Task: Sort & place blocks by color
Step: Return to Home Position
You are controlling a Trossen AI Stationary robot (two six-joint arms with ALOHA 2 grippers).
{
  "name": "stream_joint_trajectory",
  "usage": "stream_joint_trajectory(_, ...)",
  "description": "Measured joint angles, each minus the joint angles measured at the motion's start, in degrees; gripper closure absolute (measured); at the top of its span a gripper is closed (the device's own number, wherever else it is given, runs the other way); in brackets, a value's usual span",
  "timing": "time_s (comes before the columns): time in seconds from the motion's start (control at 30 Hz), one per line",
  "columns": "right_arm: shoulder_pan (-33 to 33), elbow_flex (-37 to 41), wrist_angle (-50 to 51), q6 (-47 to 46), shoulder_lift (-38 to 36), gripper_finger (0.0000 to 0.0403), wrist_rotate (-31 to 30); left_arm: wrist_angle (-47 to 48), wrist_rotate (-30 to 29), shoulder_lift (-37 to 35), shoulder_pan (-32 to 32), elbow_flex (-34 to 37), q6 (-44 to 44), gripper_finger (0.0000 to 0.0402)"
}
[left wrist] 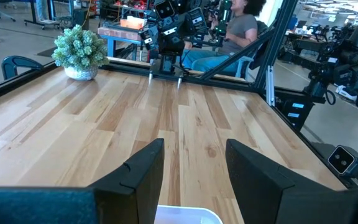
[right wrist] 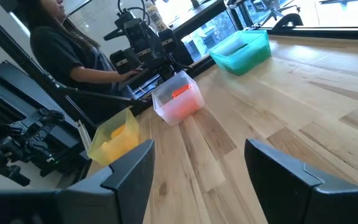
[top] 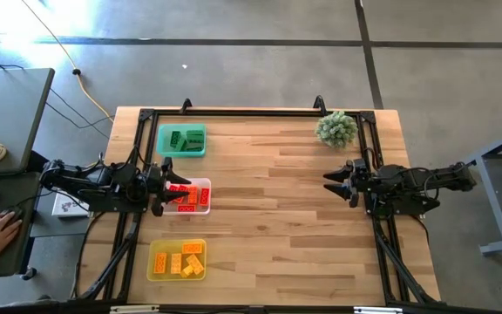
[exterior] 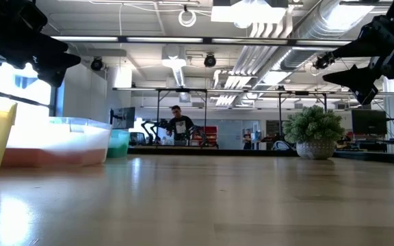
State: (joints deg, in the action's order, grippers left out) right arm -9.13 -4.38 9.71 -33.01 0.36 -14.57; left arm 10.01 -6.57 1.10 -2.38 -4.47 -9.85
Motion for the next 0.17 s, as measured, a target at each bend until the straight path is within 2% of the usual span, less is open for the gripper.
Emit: stream_joint_trajectory(0.17,0.0,0.0,0.0,0.0,0.0,0.0167,0.0,0.0,0.0,0.0,0.0,0.0,0.0,0.0241)
